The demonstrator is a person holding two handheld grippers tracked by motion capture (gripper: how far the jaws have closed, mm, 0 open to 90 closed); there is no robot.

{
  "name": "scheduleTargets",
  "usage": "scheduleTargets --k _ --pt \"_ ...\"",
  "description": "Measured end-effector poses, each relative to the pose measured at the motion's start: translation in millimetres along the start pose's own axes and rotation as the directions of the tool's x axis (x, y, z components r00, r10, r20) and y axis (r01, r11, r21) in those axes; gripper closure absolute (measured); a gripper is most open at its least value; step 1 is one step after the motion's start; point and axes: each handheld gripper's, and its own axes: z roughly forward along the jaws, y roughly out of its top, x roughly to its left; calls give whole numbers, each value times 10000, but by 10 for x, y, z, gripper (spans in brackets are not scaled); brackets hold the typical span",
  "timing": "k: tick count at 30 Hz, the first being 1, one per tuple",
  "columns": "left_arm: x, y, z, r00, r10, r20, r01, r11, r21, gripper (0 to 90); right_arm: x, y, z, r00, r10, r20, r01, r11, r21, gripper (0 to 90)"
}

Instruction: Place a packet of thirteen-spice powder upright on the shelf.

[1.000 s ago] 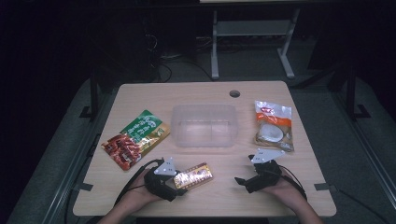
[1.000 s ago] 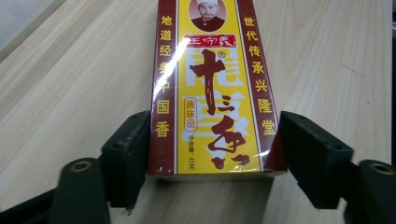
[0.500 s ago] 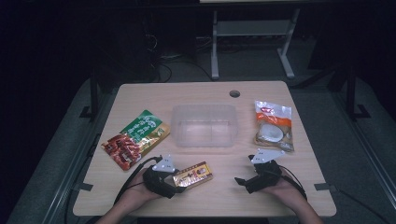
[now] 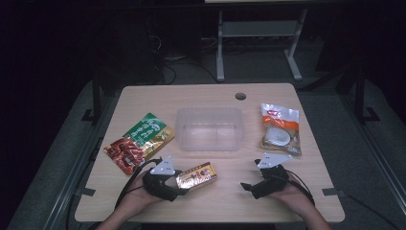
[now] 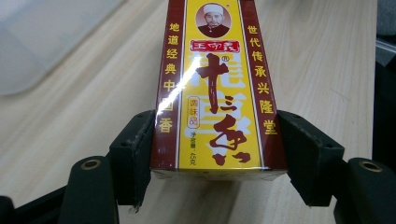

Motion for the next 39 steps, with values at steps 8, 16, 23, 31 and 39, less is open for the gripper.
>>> scheduleTargets --k 8,16,23,31,39 --pt "38 13 -127 9997 -177 137 184 9983 -560 323 43 78 -52 9942 -310 -1029 324 9994 122 5" --pt "67 8 -254 9989 -349 327 385 9925 -1157 322 93 212 -76 9760 -494 -2119 399 9980 -488 5" --pt "57 5 -326 9987 -311 411 368 9887 -1452 322 99 401 -24 9586 -925 -2692 767 9947 -685 5" --pt "36 13 -357 9978 -70 662 173 9874 -1572 322 87 684 74 9313 -1554 -3293 1167 9840 -1343 5" --pt "25 13 -378 9971 114 756 21 9844 -1759 322 137 889 221 8831 -2095 -4198 1622 9759 -1457 5"
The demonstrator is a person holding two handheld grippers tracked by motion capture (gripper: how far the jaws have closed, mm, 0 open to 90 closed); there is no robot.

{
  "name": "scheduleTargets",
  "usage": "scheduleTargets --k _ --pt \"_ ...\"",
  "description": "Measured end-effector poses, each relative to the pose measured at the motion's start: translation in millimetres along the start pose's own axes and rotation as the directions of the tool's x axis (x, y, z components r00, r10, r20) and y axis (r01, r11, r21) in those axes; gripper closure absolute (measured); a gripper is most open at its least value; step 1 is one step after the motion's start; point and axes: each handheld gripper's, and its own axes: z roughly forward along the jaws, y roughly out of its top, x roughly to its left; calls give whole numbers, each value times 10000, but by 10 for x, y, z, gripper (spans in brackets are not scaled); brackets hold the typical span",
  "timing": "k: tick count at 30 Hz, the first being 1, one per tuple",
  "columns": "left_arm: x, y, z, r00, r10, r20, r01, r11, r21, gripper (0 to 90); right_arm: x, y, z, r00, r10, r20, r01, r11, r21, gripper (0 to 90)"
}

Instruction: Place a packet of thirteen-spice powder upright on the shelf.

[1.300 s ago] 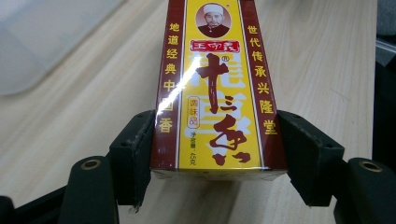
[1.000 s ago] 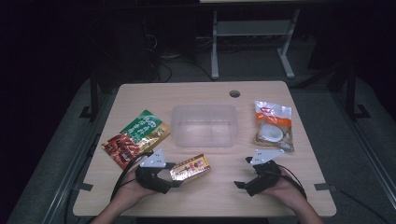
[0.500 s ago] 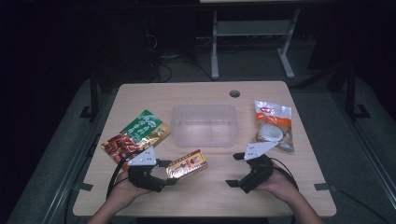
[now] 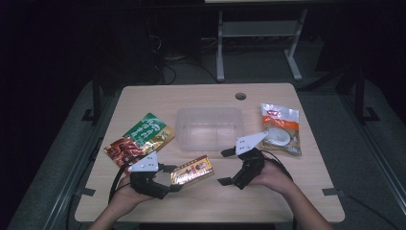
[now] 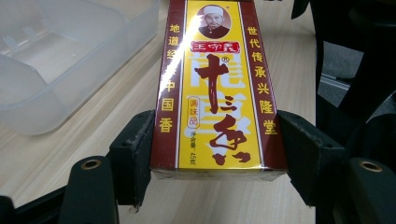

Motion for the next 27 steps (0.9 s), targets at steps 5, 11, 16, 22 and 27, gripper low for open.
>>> scheduleTargets --k 5,11,16,22,27 --pt "-9 5 -8 10000 51 83 -50 10000 -69 322 -20 109 126 9972 -341 -668 344 9994 36 5" --pt "-16 11 -18 9995 243 188 -240 9996 -154 322 -57 179 173 9924 -611 -1071 584 9979 -278 72" --pt "-37 7 -26 9984 368 419 -359 9991 -225 322 -34 178 208 9868 -867 -1368 846 9962 -212 129" --pt "-59 16 -7 9962 587 649 -568 9979 -315 322 2 172 231 9806 -1151 -1588 1164 9932 -9 140" --pt "-72 22 -1 9933 753 874 -718 9965 -427 322 15 170 235 9767 -1282 -1720 1299 9915 -17 163"
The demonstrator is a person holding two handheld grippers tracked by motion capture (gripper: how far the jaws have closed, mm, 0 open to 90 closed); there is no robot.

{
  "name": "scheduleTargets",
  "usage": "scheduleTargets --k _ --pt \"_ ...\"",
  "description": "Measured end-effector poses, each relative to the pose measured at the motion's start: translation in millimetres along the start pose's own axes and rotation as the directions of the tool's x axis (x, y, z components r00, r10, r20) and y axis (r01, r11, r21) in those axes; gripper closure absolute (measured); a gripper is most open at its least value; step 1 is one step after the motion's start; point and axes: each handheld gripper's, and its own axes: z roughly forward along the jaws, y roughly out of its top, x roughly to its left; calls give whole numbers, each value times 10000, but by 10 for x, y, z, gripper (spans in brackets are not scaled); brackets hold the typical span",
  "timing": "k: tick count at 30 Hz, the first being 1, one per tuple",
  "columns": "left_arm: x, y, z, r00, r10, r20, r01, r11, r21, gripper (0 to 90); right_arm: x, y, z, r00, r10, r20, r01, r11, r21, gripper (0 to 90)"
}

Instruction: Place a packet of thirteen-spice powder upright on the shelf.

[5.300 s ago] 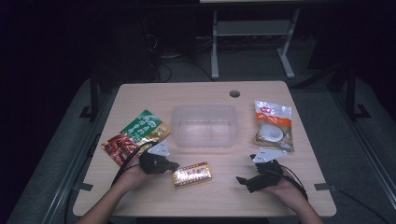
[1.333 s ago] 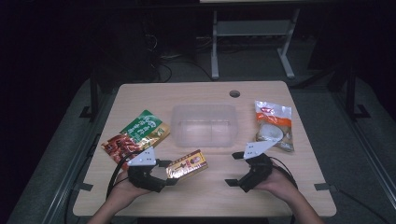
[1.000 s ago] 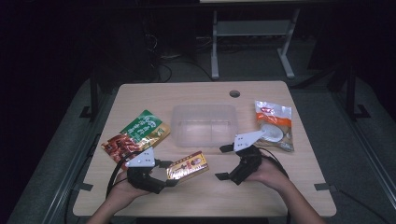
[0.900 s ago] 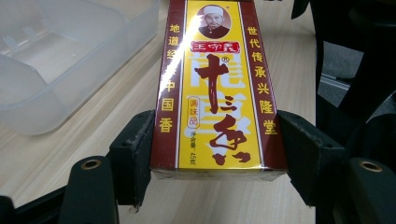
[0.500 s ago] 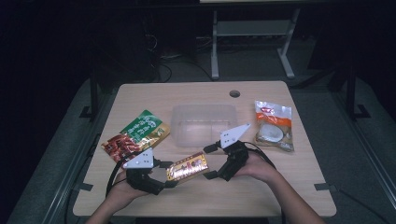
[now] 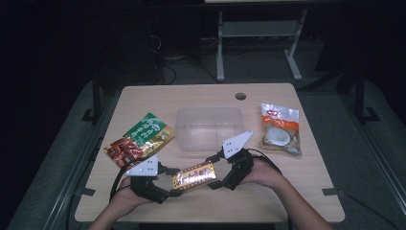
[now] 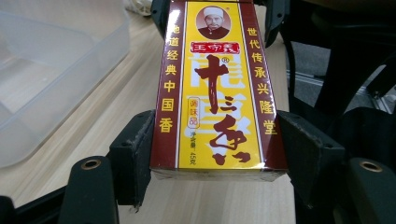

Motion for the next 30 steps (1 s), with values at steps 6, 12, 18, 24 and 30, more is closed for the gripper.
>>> scheduleTargets --k 6,12,18,24,30 --pt "-13 -3 4 9998 67 203 -65 9999 -131 322 32 6 -11 9999 -83 -149 82 9999 -82 234" --pt "-8 -9 12 9992 78 391 -69 9997 -226 322 57 5 -17 9995 -149 -273 146 9998 -109 276" --pt "9 -28 6 9980 38 634 -19 9995 -304 321 82 11 -27 9992 -239 -327 234 9996 -177 293" --pt "37 -64 36 9954 122 953 -118 9999 -45 320 117 21 -13 9987 -418 -305 422 9990 138 311" --pt "54 -86 76 9950 27 1000 -34 10000 74 314 131 22 -3 9991 -367 -202 375 9985 406 316"
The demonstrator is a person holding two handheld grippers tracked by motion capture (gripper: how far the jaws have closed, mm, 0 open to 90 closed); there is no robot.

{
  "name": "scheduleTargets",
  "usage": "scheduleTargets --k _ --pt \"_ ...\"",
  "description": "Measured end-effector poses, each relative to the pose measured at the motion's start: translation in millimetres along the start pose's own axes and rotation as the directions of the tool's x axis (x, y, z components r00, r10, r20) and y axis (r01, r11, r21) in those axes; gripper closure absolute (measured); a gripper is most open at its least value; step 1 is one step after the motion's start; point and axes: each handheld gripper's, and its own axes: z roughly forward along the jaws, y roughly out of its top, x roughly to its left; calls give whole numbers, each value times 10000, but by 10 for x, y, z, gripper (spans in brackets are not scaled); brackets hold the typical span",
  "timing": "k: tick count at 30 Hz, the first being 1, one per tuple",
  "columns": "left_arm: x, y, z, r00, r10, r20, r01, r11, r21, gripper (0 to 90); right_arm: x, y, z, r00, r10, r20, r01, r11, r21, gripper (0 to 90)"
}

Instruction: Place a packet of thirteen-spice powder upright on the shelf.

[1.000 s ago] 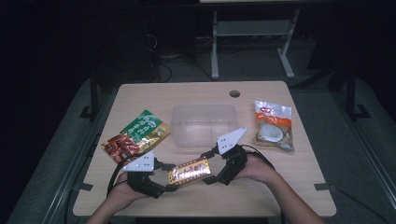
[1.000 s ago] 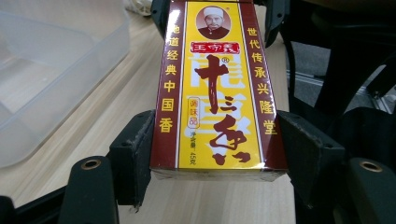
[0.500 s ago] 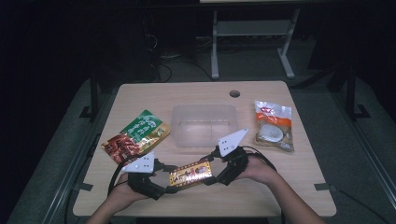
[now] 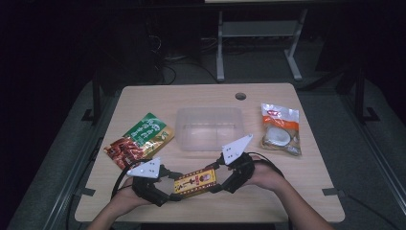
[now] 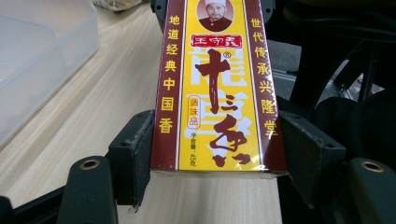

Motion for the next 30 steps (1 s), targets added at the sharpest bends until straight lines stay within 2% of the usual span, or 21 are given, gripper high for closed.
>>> scheduleTargets --k 2,6,10,11,12,14,16,17,19,20,22,27,30 --pt "4 -9 -1 9999 35 -162 -32 9998 184 291 -1 0 12 9999 -6 142 4 9999 121 317" --pt "17 -31 -42 9992 -174 -364 180 9997 158 244 1 -7 -15 9991 171 392 -182 9995 273 317" --pt "56 -88 -86 9974 -203 -693 245 9978 610 197 -13 -32 -53 9972 372 646 -395 9986 346 317" --pt "67 -102 -89 9969 -200 -761 252 9973 688 179 -23 -52 -81 9950 479 872 -519 9977 444 318" --pt "82 -119 -97 9964 -225 -815 287 9967 756 179 -28 -61 -101 9941 482 972 -531 9974 482 317" --pt "106 -160 -100 9947 -530 -885 608 9943 876 171 -28 -71 -139 9919 542 1151 -596 9973 440 317" --pt "117 -171 -92 9940 -551 -950 647 9927 1014 166 -24 -75 -161 9907 569 1240 -624 9972 412 317" --pt "121 -177 -84 9930 -614 -1007 721 9917 1061 160 -23 -79 -194 9877 755 1370 -802 9964 291 317" --pt "139 -193 -69 9908 -697 -1161 838 9890 1218 154 -35 -84 -211 9865 693 1483 -747 9967 314 317" --pt "150 -202 -59 9894 -751 -1240 906 9881 1244 154 -33 -83 -221 9848 849 1518 -901 9955 282 317" --pt "156 -214 -56 9867 -849 -1388 1025 9869 1245 154 -58 -79 -247 9821 648 1766 -749 9959 515 318" --pt "170 -231 -55 9846 -795 -1557 1014 9852 1379 154 -66 -43 -285 9748 928 2031 -1076 9922 628 317" --pt "173 -240 -42 9840 -764 -1612 998 9848 1423 155 -82 -29 -322 9708 734 2282 -910 9936 675 317"
